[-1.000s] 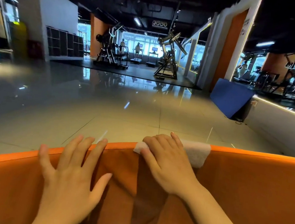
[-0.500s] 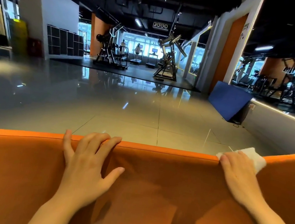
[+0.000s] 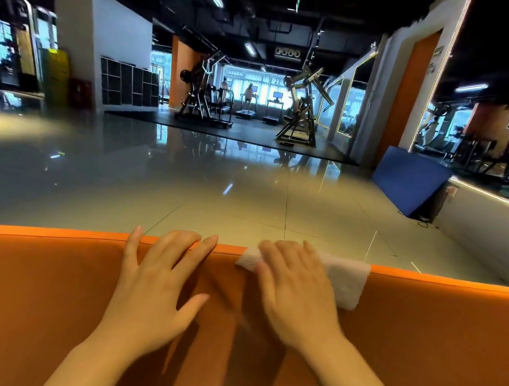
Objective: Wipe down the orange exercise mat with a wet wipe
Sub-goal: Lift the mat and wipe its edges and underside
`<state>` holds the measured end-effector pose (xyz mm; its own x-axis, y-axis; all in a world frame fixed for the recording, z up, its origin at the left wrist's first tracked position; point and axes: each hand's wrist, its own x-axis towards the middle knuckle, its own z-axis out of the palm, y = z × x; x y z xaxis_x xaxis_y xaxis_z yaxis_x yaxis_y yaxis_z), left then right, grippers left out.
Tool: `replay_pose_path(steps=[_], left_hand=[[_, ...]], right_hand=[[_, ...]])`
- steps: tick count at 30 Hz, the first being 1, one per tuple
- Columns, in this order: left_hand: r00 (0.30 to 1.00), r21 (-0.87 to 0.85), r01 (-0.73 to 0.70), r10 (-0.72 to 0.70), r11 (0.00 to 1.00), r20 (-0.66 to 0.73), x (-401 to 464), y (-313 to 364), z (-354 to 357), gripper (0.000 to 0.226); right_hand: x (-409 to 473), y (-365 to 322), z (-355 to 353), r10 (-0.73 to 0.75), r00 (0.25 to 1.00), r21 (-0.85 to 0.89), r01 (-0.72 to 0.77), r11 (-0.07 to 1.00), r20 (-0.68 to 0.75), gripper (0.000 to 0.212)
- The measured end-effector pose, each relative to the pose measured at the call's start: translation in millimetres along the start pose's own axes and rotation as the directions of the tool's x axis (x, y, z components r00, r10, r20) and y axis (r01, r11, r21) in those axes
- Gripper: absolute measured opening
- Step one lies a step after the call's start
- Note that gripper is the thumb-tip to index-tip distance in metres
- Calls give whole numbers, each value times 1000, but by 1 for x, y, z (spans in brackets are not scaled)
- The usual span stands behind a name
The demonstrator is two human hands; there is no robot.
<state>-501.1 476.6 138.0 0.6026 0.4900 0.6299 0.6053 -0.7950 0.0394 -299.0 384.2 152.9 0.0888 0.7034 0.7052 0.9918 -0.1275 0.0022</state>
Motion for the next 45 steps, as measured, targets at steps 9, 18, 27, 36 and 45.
replay_pose_path(steps=[9,18,27,36,45], left_hand=[[999,-13,7,-7,1000,-51,-9,14,-1,70],[994,34,30,-27,999,-105,-13,18,1,73],[994,79,-16,25,997,-104,-14,6,6,76],[997,-12,31,-32,999,-68,-13,14,3,74],[999,-13,48,-48,999,-7,-25,3,-9,77]], right_hand=[[-56,145,-54,387,921,-196,-385,902,-28,40],[-8,-15,-11,213,977,94,-214,972,23,43],[-18,13,-31,122,982,50,-131,990,143,63],[-60,114,-62,439,898,-144,-433,890,10,54],[-11,-16,-34,132,963,113,-162,980,236,62]])
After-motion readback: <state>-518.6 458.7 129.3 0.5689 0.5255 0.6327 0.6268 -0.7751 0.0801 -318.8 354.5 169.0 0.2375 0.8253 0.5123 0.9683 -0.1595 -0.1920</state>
